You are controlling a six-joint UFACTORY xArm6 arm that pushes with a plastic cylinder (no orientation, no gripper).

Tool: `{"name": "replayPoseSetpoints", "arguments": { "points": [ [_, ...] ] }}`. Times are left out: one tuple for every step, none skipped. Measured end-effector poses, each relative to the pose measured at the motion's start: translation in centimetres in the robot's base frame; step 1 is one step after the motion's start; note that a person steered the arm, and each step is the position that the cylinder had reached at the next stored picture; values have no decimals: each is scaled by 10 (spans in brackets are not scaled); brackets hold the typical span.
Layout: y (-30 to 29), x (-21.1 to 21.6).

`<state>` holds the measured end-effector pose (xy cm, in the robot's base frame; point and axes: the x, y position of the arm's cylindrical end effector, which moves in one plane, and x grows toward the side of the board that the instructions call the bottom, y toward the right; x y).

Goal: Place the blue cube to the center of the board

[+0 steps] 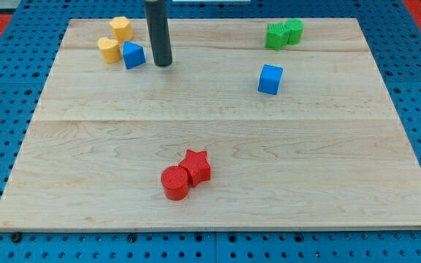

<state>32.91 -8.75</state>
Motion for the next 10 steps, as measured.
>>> {"name": "replayPoseSetpoints", "arguments": {
  "points": [
    [-59,-6],
    [-81,-51],
    [-89,-50],
    [-66,-2],
    [33,-5],
    [141,-11],
    [235,-10],
    [224,19],
    [110,14],
    [63,11]
  ]
}}
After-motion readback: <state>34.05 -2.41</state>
